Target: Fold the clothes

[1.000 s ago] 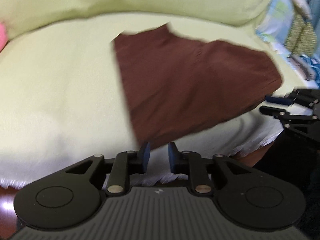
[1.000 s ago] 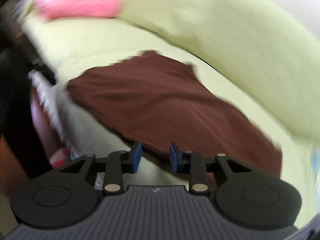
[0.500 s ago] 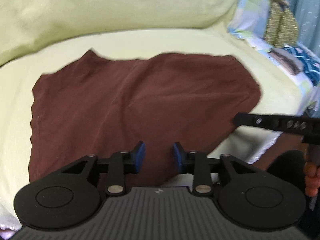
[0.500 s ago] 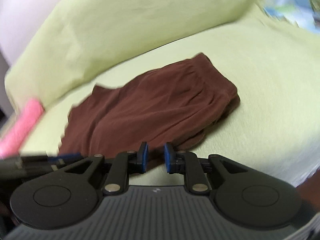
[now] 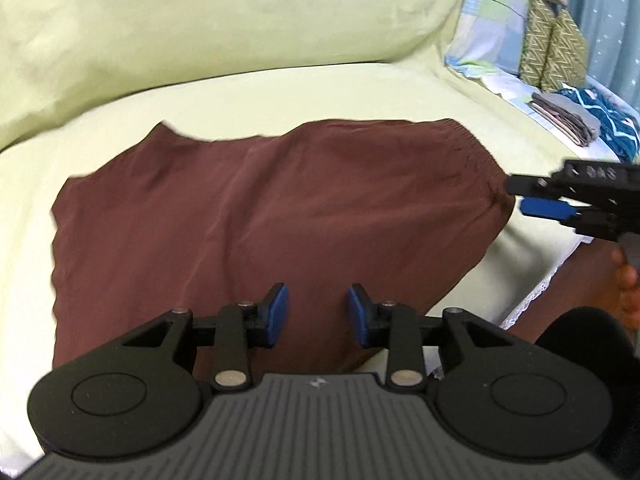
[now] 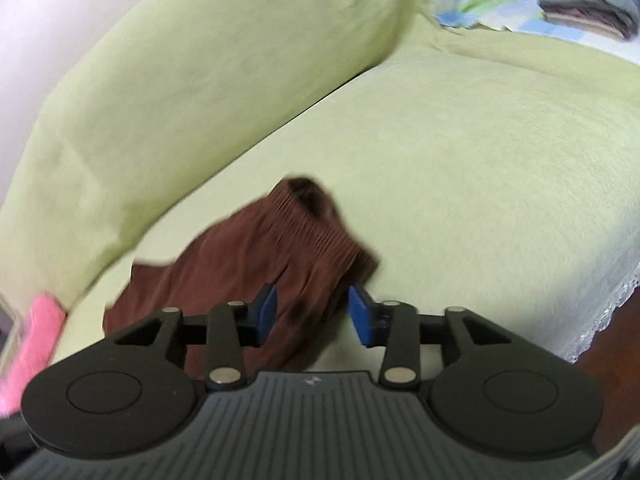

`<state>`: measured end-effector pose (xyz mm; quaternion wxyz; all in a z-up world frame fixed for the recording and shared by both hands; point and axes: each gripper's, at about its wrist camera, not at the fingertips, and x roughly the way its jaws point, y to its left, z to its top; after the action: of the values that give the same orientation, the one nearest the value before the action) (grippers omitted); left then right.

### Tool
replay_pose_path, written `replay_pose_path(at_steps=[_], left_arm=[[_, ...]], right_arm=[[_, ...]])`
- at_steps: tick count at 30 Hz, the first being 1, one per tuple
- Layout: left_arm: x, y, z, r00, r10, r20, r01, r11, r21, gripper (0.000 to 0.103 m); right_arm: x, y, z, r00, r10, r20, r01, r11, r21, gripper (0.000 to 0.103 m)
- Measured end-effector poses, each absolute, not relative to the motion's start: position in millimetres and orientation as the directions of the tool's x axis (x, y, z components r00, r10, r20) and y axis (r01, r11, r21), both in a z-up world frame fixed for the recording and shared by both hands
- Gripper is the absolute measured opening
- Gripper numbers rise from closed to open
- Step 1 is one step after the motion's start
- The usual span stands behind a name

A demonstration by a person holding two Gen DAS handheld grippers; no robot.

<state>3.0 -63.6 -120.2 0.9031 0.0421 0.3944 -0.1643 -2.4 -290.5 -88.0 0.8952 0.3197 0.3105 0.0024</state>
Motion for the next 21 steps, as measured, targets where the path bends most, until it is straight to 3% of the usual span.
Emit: replay_pose_path(at_steps=[2,4,11,15,21], left_arm=[[9.0,-68.4,-123.5,0.622,-0.261,-0.738,0.335,0.941,-0.051,0.04],[11.3,-69.2,-126.0,0.609,-0.262,-0.749,0.339,0.939,-0.053,0.04],[19.2,-65.4,-131.6,0.589,-0.257,-0.766,0.33,0.942,-0.062,0.04],[17.4,-67.8,-131.8,0.59,-0.251,-0.767,0.344,0.938,-0.042,0.041],[14.8,-65.9,-133.3,0.592,-0.249,-0.766,0.338,0.94,-0.044,0.041]], right_arm=[[9.7,-299.8,-99.9,0.8,0.219,-0.558,0.237,0.74,0.629,0.034],[13.8,-301.9,-103.0,0.802,0.236,-0.549,0.24,0.715,0.657,0.014],[11.1,-291.7,-79.4,0.853,0.252,-0.457,0.215,0.629,0.747,0.013],[15.2,-286.2,-97.4,0.826,0.158,-0.541,0.293,0.699,0.652,0.012],[15.1,-286.4,-109.0,0.81,0.091,-0.58,0.325,0.753,0.572,0.016]])
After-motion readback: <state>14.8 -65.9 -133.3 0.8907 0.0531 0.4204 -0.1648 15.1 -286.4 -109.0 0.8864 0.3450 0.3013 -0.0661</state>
